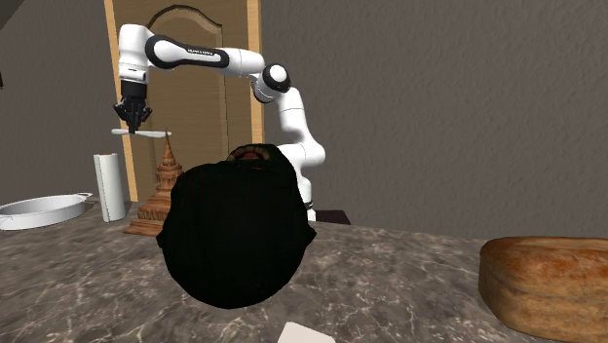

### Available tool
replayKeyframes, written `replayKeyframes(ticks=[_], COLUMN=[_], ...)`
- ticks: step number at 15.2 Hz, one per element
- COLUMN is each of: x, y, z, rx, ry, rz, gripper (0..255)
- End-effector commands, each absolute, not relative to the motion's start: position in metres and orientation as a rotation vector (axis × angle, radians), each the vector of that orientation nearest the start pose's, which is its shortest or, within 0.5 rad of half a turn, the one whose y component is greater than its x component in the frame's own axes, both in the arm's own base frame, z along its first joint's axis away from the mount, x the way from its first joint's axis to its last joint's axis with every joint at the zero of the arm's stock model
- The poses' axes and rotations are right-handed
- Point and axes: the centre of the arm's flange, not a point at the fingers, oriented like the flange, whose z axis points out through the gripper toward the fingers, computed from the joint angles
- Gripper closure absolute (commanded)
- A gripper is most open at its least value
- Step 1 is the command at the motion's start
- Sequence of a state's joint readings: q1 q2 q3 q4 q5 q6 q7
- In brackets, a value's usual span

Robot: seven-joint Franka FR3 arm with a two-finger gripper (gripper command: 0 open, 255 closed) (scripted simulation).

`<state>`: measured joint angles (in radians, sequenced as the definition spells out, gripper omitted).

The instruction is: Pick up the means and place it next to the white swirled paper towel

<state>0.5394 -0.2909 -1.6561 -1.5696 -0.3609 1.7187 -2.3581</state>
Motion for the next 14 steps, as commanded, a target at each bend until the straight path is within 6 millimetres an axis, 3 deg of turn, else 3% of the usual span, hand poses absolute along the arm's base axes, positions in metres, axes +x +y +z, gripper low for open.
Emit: replayKeyframes(ticks=[1,14], x=[0.147,0.147], y=[-0.571,-0.571], z=[0.598,0.529], rx=[-2.635,-2.635], ry=[-1.902,-1.902], rz=[0.147,0.147], gripper=[255,255])
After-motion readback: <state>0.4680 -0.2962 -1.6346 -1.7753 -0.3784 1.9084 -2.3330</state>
